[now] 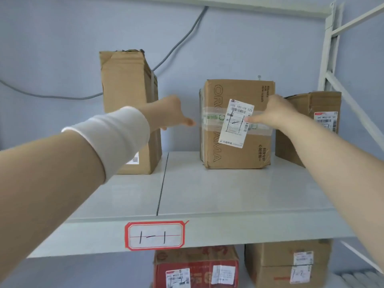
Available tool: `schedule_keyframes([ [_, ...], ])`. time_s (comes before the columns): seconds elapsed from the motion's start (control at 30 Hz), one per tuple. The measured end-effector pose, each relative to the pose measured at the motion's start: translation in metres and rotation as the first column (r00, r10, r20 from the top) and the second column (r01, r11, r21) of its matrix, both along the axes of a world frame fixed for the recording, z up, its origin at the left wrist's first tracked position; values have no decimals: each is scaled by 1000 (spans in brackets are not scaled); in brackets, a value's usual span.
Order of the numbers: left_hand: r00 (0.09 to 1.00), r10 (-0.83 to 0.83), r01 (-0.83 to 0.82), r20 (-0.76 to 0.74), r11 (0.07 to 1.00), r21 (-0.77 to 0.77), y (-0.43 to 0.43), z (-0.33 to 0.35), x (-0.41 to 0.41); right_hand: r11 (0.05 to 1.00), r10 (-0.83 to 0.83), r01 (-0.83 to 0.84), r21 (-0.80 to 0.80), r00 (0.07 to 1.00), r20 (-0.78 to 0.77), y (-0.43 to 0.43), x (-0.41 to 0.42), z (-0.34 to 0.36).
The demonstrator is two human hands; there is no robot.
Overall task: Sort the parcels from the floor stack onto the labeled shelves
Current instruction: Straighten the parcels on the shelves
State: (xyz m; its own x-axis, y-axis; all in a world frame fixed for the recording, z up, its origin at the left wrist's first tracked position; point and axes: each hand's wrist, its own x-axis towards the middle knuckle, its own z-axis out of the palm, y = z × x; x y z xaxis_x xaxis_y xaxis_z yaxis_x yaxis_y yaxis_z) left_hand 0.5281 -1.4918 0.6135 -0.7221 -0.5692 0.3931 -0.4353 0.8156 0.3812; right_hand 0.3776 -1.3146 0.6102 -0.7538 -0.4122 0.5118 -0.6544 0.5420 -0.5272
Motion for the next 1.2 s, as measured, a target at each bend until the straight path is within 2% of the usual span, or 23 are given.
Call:
schedule_keyframes([
  [0.13, 1000, -7, 6, -16, 999, -43, -16, 10, 45, 999, 9, -11, -35, 998, -55, -33, 60, 14],
  [0.3, 998, -7, 8, -70, 1000, 19, -49, 23, 86, 993, 111, -113, -27, 990, -86, -75, 105, 22],
  [0.5, 971, 71, -39, -227, 989, 143, -102, 23, 130, 976, 215, -214, 44, 977, -3, -124, 116, 1],
  [0.67, 986, 163, -150, -28, 952, 267, -141, -26, 128, 951, 267, -285, 122, 952, 146, -167, 107, -36],
  [0.8, 997, 69, -73, 23, 946, 316, -154, -58, 102, 930, 329, -363, 53, 889, 318, -194, 95, -59],
  [0.97, 985, -166, 173, -54, 890, 423, -176, -75, 80, 896, 426, -434, -97, 775, 467, -212, 84, -72],
  [1.2, 950, -301, 299, -78, 813, 500, -197, -79, 65, 870, 482, -469, -155, 740, 469, -230, 72, -80],
])
